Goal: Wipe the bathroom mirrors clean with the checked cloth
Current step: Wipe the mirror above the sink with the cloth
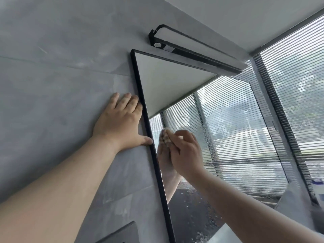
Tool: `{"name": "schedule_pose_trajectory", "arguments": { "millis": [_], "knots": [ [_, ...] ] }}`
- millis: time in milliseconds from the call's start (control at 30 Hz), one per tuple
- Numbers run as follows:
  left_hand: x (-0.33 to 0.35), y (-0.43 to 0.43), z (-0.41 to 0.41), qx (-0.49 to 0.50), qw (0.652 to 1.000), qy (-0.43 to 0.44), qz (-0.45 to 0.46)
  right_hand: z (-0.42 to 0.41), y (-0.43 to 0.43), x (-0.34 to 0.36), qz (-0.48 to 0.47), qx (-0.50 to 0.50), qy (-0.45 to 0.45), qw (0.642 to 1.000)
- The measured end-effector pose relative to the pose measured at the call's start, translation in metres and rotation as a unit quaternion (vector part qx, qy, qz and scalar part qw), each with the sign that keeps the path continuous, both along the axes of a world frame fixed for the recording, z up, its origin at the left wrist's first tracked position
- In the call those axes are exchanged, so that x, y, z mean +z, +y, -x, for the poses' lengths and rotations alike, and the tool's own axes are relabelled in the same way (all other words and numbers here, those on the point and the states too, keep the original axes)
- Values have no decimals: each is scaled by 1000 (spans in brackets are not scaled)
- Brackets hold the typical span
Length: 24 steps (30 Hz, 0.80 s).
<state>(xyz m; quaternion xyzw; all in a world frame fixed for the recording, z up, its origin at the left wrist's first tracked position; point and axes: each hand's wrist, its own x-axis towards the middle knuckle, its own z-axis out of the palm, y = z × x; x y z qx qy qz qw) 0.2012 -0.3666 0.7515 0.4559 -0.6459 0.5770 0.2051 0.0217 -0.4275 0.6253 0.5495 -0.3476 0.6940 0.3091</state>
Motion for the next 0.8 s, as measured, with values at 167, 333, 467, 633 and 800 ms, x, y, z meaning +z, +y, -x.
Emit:
{"name": "schedule_pose_trajectory", "arguments": {
  "millis": [167, 333, 467, 633, 800],
  "knots": [
    [0, -1, 2, -7, 1000, 6, 8, 49, -22, 21, -63, 63, -175, 980],
    [-1, 1, 2, -23, 1000, 8, 9, 73, -33, 30, -112, 56, -244, 962],
    [-1, 2, 2, -20, 1000, 5, 12, 48, -21, 20, -90, 91, -200, 971],
    [-3, 4, 3, -17, 1000, 10, 3, -14, 3, 13, 29, 76, -36, 996],
    [-3, 5, 3, -16, 1000, 11, -5, -22, 4, 46, 31, 91, 1, 995]
  ]
}}
